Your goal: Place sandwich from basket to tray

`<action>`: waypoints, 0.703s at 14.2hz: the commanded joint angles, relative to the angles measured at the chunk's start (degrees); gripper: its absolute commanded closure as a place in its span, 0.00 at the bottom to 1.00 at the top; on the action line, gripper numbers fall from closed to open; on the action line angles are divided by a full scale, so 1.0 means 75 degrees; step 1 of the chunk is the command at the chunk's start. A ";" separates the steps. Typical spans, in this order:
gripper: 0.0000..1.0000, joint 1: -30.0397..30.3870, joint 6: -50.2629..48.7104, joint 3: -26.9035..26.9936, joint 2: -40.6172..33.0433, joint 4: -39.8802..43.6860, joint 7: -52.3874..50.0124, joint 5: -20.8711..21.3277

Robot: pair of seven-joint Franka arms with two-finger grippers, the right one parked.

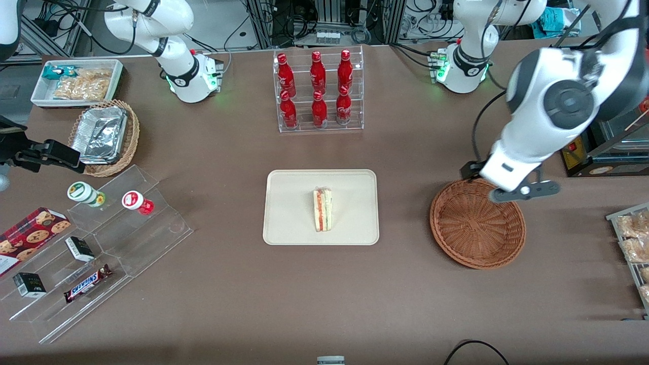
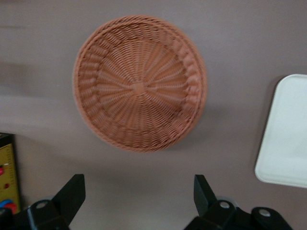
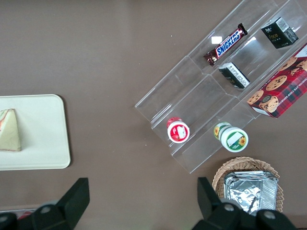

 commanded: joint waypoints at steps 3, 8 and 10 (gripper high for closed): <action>0.00 0.0504 -0.0751 -0.0087 -0.0327 0.0628 0.0342 -0.0290; 0.00 0.0739 -0.1526 -0.0087 -0.0291 0.1638 0.0775 -0.0397; 0.00 0.0739 -0.1585 -0.0087 -0.0291 0.1791 0.0799 -0.0409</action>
